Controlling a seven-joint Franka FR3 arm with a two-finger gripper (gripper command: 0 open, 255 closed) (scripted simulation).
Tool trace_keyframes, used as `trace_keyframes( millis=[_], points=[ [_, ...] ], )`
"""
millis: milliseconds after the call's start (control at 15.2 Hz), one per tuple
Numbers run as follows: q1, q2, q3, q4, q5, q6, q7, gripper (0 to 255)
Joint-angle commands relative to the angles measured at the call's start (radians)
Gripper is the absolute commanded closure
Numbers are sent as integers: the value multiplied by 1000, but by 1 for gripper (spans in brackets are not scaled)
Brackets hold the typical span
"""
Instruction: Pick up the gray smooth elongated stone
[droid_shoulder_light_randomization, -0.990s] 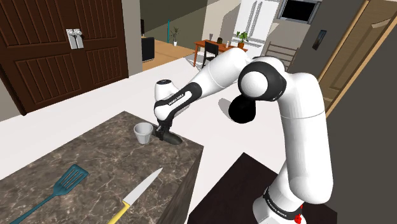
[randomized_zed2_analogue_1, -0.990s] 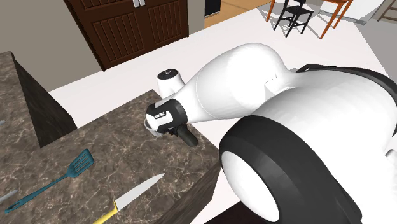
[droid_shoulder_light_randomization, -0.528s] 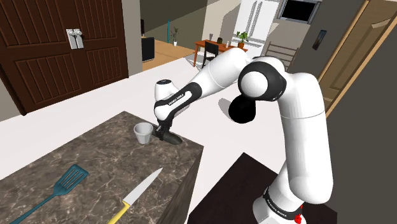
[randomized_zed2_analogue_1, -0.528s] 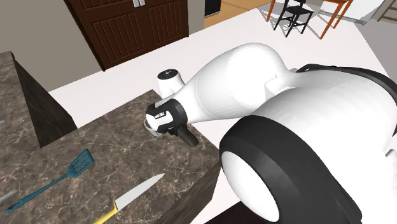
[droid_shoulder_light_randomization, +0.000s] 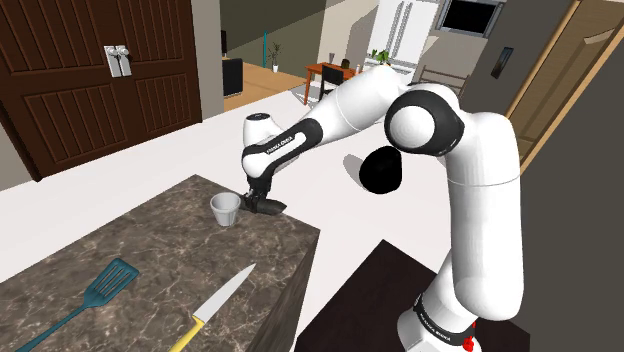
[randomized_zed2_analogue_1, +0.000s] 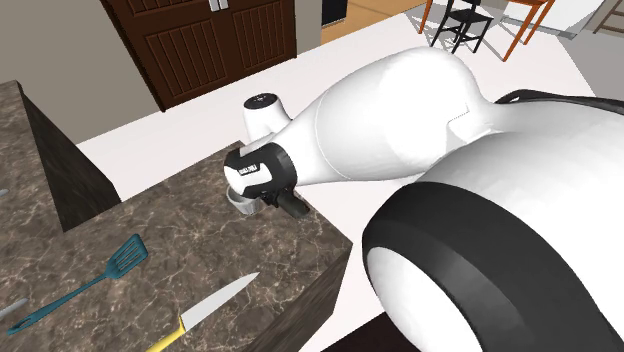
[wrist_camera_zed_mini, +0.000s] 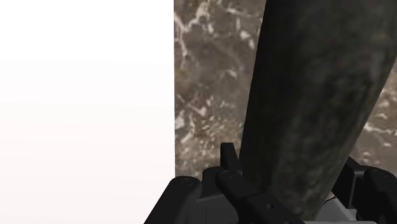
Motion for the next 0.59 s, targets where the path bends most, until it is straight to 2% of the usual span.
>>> trace_keyframes(
  millis=[0,528],
  points=[
    [0,-19,0,1,0,-19,-1,255],
    [0,-69,1,15,2,-83,-4,255]
  ],
)
